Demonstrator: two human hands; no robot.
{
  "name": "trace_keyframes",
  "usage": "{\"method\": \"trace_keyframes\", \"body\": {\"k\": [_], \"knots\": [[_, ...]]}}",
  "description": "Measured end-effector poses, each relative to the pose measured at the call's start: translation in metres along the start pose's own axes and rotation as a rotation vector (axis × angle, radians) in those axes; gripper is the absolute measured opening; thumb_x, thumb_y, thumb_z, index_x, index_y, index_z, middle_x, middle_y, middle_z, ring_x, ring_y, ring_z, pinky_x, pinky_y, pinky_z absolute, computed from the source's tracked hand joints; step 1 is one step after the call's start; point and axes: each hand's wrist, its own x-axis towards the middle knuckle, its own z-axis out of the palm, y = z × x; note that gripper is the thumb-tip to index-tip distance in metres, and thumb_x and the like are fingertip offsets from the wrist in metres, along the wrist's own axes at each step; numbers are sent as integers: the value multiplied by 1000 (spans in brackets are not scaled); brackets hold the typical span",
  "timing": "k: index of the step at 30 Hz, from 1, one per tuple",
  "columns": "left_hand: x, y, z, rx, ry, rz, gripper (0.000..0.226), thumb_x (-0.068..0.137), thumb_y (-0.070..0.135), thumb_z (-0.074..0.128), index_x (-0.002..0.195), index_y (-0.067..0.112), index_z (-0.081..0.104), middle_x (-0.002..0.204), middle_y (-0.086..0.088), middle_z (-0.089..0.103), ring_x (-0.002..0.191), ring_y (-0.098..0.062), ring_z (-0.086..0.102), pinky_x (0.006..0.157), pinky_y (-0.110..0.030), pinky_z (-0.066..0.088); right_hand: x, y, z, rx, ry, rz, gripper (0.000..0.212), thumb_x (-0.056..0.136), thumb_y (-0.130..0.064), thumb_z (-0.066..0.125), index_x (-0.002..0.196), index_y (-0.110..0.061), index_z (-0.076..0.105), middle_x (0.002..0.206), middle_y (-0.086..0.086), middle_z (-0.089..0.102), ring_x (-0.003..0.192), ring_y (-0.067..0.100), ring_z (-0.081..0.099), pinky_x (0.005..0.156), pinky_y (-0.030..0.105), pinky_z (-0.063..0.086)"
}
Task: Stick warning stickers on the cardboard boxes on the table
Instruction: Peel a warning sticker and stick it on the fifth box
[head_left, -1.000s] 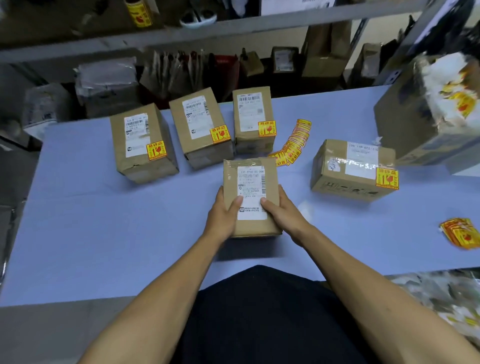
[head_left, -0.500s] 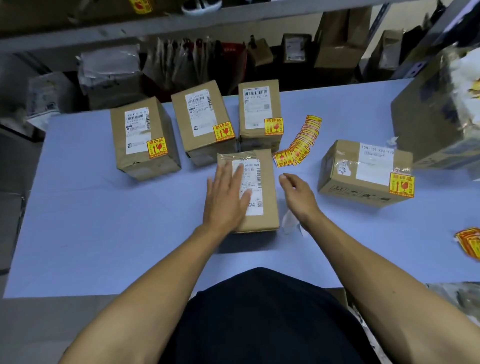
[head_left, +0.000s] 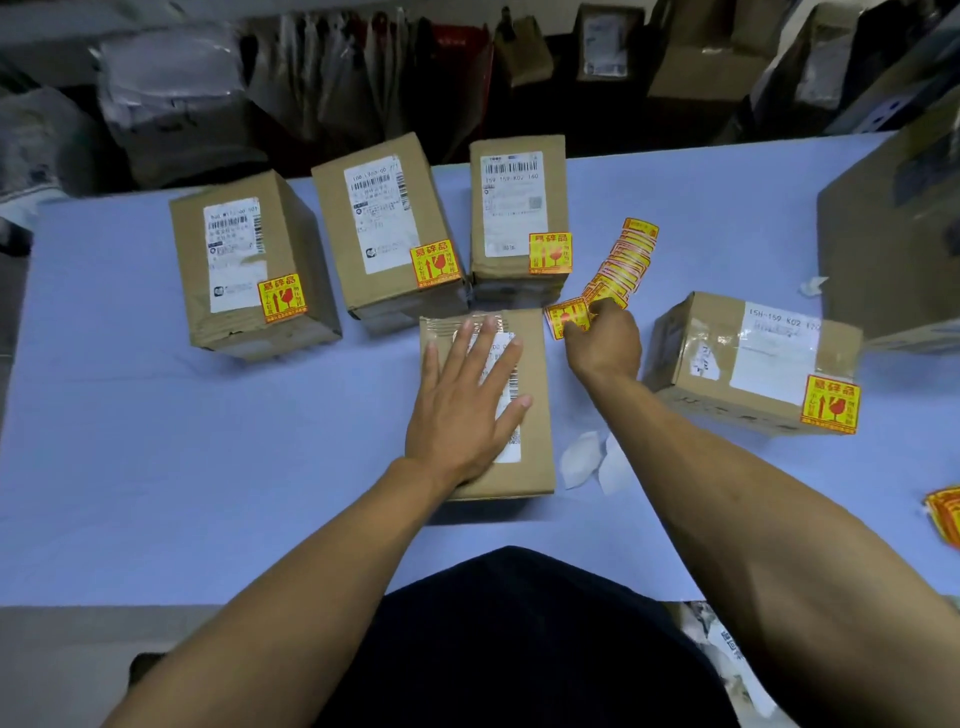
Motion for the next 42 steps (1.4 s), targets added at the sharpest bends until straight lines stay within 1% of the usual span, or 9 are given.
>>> {"method": "trace_keyframes", "body": {"k": [10,15,18,23,26,30,36,39,42], "knots": [[2,-2,3,-18,48,4,62,100,53,31,156,27,27,166,-4,14,154,-25,7,121,-48,-3,15,-4,18,-64,43,142,54,81,-43,77,120,-10,60,124,14,56,116,37,54,85,45,49],[1,-2,4,-7,65,18,61,100,52,32,155,26,29,165,-6,17,153,-27,11,122,-50,2,21,4,17,97,9,194,27,83,-38,77,92,-21,58,116,11,65,111,35,57,85,40,48],[1,-2,3,-7,59,18,61,100,52,31,155,26,29,165,-6,17,153,-27,11,122,-50,1,23,7,13,234,13,240,32,82,-32,79,70,-22,50,102,8,70,96,31,62,80,35,48],[0,-2,3,-8,37,15,61,100,53,29,155,27,28,166,-4,15,154,-26,8,122,-51,1,21,15,5,213,-6,227,15,84,-25,75,85,-16,64,95,10,68,94,34,65,80,36,52],[-1,-2,0,-45,27,4,61,100,53,29,156,27,28,166,-3,14,154,-24,7,122,-49,0,15,16,-1,227,-14,196,23,86,-18,68,67,-18,53,85,10,65,87,34,64,75,38,53],[-2,1,-7,-121,36,5,59,100,49,40,154,26,31,166,-3,15,154,-25,7,122,-51,2,-4,11,-13,320,-11,188,24,86,-16,67,66,-17,55,74,6,59,75,26,55,67,31,43],[-1,4,-31,-512,119,-87,40,98,27,58,136,14,57,154,-6,42,147,-25,28,119,-32,13,-65,-5,-48,725,-180,204,10,94,-13,64,85,-16,61,80,6,64,64,16,58,62,28,49],[-3,18,-52,-835,214,-277,27,96,25,61,120,16,68,124,1,67,117,-13,58,103,-22,39,-95,-16,-64,839,-268,178,3,96,-15,63,93,-16,62,84,3,67,69,14,62,68,26,53],[-10,32,-70,-1378,75,-420,16,96,25,62,105,16,72,101,-6,74,88,-15,69,82,-32,55,-121,-23,-74,914,-312,110,4,97,-16,61,95,-17,65,83,2,69,70,12,64,66,23,55]]}}
